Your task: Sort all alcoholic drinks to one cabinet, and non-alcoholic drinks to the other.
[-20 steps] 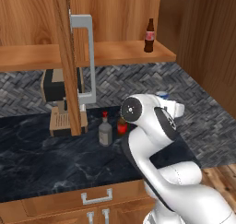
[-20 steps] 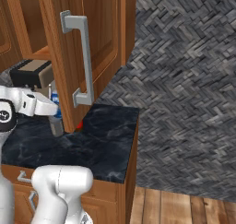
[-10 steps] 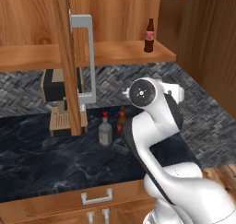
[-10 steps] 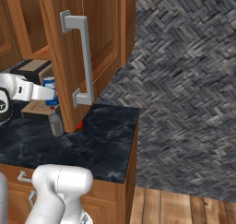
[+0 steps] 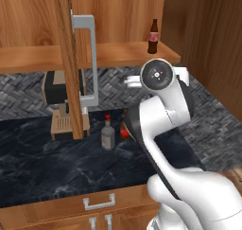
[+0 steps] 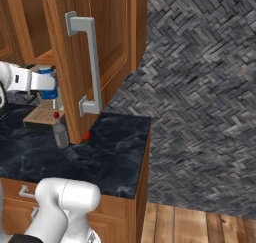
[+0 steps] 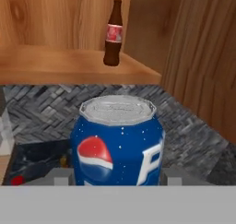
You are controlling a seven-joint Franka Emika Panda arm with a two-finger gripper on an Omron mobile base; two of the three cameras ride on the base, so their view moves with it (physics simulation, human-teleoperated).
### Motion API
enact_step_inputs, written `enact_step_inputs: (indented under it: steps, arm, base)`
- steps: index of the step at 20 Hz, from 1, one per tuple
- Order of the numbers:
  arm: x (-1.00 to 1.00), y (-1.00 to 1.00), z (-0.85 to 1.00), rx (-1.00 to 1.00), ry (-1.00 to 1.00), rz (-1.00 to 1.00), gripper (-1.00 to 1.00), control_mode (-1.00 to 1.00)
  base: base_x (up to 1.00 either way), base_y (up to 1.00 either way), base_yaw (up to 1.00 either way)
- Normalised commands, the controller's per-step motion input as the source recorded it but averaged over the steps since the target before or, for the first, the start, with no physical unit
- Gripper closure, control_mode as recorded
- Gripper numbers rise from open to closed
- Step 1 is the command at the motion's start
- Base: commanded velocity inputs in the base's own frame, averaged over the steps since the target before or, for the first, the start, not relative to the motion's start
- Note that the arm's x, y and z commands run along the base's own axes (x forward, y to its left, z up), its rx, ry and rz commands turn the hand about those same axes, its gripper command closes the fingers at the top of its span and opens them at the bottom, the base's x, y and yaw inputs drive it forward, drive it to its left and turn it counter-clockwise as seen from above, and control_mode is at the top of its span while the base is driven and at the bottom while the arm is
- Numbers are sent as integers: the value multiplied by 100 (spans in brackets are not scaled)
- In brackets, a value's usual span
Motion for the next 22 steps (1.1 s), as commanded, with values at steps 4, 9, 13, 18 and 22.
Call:
enact_step_inputs:
  steps: [4, 9, 13, 18, 22]
  arm:
    - [3, 6, 34, 0, 0, 15, 100, -100]
    - [13, 9, 18, 0, 0, 14, 100, -100]
    - [16, 7, 14, 0, -2, 12, 100, -100]
    - [18, 6, 15, 0, -5, 11, 100, -100]
    - [21, 8, 15, 0, -7, 10, 100, -100]
  base:
    - [0, 0, 0]
    - [0, 0, 0]
    - [0, 0, 0]
    - [0, 0, 0]
    - [0, 0, 0]
